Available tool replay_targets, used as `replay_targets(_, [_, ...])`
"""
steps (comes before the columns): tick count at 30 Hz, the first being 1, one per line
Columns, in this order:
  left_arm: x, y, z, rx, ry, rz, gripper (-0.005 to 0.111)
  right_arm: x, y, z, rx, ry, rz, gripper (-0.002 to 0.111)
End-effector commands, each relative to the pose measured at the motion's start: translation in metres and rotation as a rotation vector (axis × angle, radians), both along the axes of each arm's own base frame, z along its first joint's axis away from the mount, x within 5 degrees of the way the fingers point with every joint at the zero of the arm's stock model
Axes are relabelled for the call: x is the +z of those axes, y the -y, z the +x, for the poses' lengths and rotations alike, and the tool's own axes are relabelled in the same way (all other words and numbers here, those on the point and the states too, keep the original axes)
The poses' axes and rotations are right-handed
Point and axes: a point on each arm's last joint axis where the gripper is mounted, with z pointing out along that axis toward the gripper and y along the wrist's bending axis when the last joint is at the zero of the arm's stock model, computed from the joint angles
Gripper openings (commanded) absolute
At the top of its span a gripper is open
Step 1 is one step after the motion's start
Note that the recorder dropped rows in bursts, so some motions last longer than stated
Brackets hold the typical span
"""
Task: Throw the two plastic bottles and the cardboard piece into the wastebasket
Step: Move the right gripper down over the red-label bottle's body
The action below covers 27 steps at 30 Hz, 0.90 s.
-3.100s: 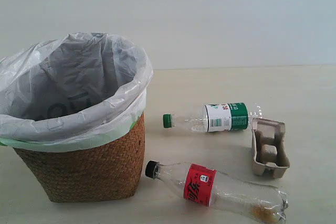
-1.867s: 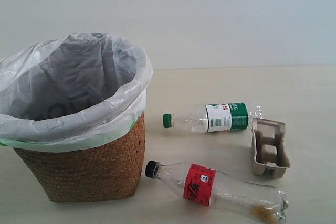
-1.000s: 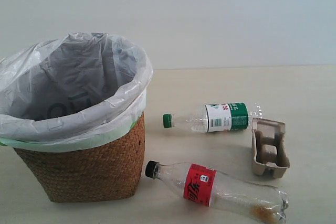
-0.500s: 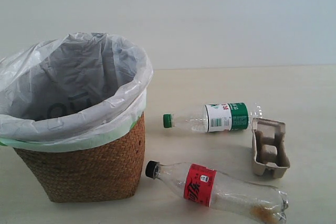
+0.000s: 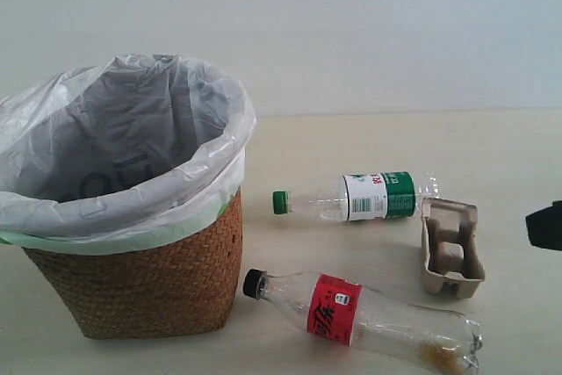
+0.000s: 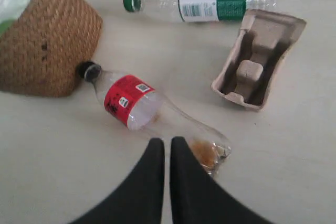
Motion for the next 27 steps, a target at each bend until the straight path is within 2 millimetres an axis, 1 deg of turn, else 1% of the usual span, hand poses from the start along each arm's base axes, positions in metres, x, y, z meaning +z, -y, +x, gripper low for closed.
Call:
replay_targets(1, [0.000,0.000,0.000,0.004,0.007,-0.001,0.004,0.006,0.000,0.015,0.102,-0.018,-0.101,0.000])
replay_targets(4, [0.000,0.000,0.000,0.004,0.007,-0.001,0.004,0.006,0.000,0.021,0.196,0.023,-0.187,0.000])
replay_targets(9, [0.000,0.000,0.000,0.004,0.007,-0.001,0.004,-0.001,0.001,0.025,0.311,0.042,-0.281,0.000])
replay_targets(20, [0.000,0.000,0.000,0.004,0.007,-0.001,0.004,-0.023,0.001,0.042,0.388,-0.058,-0.327,0.000])
replay_targets(24, [0.000,0.000,0.000,0.004,0.007,-0.001,0.004,-0.034,-0.010,0.048,0.461,-0.082,-0.344,0.000])
replay_targets(27, [0.000,0.000,0.000,0.004,0.007,-0.001,0.004,-0.042,-0.028,0.055,0.517,-0.059,-0.361,0.000])
